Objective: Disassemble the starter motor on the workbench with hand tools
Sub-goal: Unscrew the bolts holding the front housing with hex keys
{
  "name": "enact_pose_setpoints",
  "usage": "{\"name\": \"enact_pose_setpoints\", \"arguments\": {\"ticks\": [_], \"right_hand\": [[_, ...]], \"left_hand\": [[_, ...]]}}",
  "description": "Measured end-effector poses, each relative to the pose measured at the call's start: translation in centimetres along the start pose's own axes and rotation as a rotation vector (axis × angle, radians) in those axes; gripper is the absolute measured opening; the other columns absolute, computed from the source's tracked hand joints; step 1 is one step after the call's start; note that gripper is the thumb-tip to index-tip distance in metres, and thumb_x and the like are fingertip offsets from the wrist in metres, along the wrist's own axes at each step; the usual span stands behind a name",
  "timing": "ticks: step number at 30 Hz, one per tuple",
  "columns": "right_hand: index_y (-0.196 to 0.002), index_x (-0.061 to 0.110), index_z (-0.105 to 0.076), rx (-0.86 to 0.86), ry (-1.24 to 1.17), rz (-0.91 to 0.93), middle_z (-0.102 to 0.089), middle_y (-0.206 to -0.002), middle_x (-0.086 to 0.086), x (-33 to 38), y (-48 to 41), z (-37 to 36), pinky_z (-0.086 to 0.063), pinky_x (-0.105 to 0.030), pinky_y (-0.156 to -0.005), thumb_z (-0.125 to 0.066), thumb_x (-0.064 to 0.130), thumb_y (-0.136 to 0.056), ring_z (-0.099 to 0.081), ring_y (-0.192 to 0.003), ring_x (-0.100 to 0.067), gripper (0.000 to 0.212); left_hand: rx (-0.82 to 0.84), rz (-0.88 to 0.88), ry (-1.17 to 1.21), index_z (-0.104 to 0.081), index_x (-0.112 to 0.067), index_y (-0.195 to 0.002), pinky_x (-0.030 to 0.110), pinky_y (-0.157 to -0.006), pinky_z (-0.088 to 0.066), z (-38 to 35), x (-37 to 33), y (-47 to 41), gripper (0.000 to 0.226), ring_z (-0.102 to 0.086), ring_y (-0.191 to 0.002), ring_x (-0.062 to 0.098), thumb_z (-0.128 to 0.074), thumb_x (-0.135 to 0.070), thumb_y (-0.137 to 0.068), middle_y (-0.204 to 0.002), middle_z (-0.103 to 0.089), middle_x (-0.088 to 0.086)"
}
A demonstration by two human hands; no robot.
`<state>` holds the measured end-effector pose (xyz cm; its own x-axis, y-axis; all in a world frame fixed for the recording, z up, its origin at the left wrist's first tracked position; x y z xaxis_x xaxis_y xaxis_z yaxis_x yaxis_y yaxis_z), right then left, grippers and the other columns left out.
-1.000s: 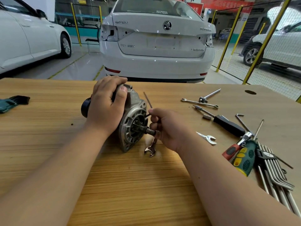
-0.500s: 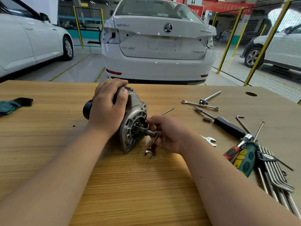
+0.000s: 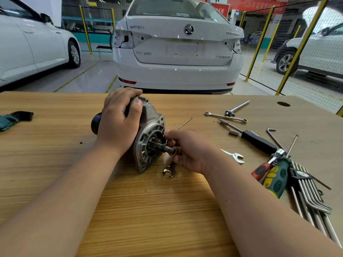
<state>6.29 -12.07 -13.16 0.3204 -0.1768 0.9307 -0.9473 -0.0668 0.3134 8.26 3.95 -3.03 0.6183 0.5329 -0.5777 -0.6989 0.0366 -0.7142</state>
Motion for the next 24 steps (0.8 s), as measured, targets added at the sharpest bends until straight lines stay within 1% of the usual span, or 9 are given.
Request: {"name": "enact_pose_setpoints", "arguments": {"ticks": [3, 4, 6, 8, 10, 13, 17, 19, 24], "right_hand": [[-0.083, 0.014, -0.057, -0.036, 0.001, 0.007, -0.05, -0.047, 0.007, 0.08, -0.06, 0.05, -0.035, -0.017, -0.035, -0.061, 0.019, -0.092, -0.045, -0.037, -0.006, 0.011], [-0.084, 0.014, -0.057, -0.053, 0.004, 0.01, -0.05, -0.046, 0.008, 0.11, -0.05, 0.09, -0.034, -0.017, -0.035, -0.061, 0.019, -0.092, -0.045, -0.036, -0.006, 0.011], [-0.084, 0.013, -0.056, -0.073, 0.015, 0.026, -0.05, -0.045, 0.007, 0.29, 0.04, 0.14, -0.034, -0.016, -0.035, -0.061, 0.018, -0.092, -0.045, -0.035, -0.006, 0.01], [-0.083, 0.011, -0.057, -0.071, 0.031, 0.051, -0.051, -0.045, 0.006, 0.53, 0.28, 0.13, -0.035, -0.018, -0.035, -0.062, 0.017, -0.092, -0.046, -0.035, -0.007, 0.012], [-0.081, 0.011, -0.058, -0.057, 0.037, 0.075, -0.053, -0.047, 0.005, 0.75, 0.54, 0.03, -0.036, -0.019, -0.036, -0.064, 0.017, -0.091, -0.048, -0.037, -0.007, 0.014], [-0.081, 0.012, -0.06, -0.06, 0.053, 0.093, -0.054, -0.05, 0.005, 1.0, 0.6, 0.02, -0.036, -0.02, -0.037, -0.066, 0.019, -0.09, -0.048, -0.039, -0.008, 0.013], [-0.078, 0.015, -0.06, -0.036, 0.014, -0.018, -0.052, -0.048, 0.007, 0.29, 0.47, -0.14, -0.035, -0.017, -0.036, -0.061, 0.023, -0.093, -0.046, -0.038, -0.007, 0.017], [-0.079, 0.016, -0.06, -0.037, 0.008, -0.045, -0.052, -0.048, 0.008, 0.11, 0.38, -0.08, -0.035, -0.016, -0.036, -0.061, 0.025, -0.093, -0.046, -0.038, -0.006, 0.017], [-0.081, 0.014, -0.06, -0.051, 0.084, 0.013, -0.052, -0.05, 0.007, 0.63, 0.17, 0.11, -0.034, -0.018, -0.036, -0.064, 0.025, -0.092, -0.043, -0.036, -0.005, 0.016]], "left_hand": [[0.0, -0.001, 0.001, -0.061, -0.017, -0.122, 0.007, -0.098, -0.024, -0.01, -0.01, 0.04, 0.039, -0.037, -0.118, 0.001, -0.039, -0.032, -0.094, -0.117, -0.052, -0.012], [-0.001, -0.001, 0.004, -0.061, -0.016, -0.122, 0.008, -0.099, -0.024, 0.04, -0.03, 0.06, 0.039, -0.037, -0.118, 0.001, -0.039, -0.032, -0.094, -0.118, -0.052, -0.012], [-0.001, 0.003, 0.01, -0.061, -0.016, -0.122, 0.013, -0.101, -0.026, 0.09, -0.04, 0.07, 0.039, -0.037, -0.118, 0.001, -0.039, -0.032, -0.094, -0.118, -0.051, -0.011], [0.003, 0.01, 0.014, -0.06, -0.017, -0.123, 0.02, -0.103, -0.028, 0.08, -0.03, 0.09, 0.04, -0.037, -0.119, 0.002, -0.038, -0.032, -0.094, -0.119, -0.051, -0.011], [0.003, 0.011, 0.015, -0.06, -0.017, -0.123, 0.022, -0.103, -0.029, 0.04, -0.02, 0.08, 0.039, -0.037, -0.119, 0.002, -0.038, -0.032, -0.094, -0.119, -0.051, -0.012], [-0.001, 0.003, 0.019, -0.061, -0.017, -0.122, 0.023, -0.102, -0.03, 0.05, -0.08, 0.1, 0.038, -0.037, -0.116, 0.0, -0.039, -0.031, -0.094, -0.117, -0.051, -0.012], [-0.001, 0.003, 0.023, -0.061, -0.017, -0.121, 0.022, -0.103, -0.03, 0.03, -0.11, 0.06, 0.037, -0.038, -0.117, 0.001, -0.039, -0.031, -0.094, -0.116, -0.051, -0.012], [-0.003, 0.004, 0.023, -0.061, -0.017, -0.121, 0.022, -0.103, -0.03, 0.0, -0.08, 0.08, 0.038, -0.038, -0.118, 0.002, -0.039, -0.031, -0.094, -0.117, -0.052, -0.011], [-0.008, 0.007, 0.025, -0.061, -0.017, -0.121, 0.023, -0.104, -0.031, 0.04, -0.03, 0.06, 0.037, -0.039, -0.118, 0.003, -0.039, -0.031, -0.094, -0.117, -0.052, -0.011]]}}
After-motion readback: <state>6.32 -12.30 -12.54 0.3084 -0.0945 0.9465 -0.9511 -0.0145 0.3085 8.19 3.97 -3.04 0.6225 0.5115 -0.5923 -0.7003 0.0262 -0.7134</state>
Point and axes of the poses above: each hand's wrist, its own y-axis away from the middle knuckle, its own z-axis out of the back of the hand, x = y × z, the point moved 8 cm from there along -y, towards the middle knuckle
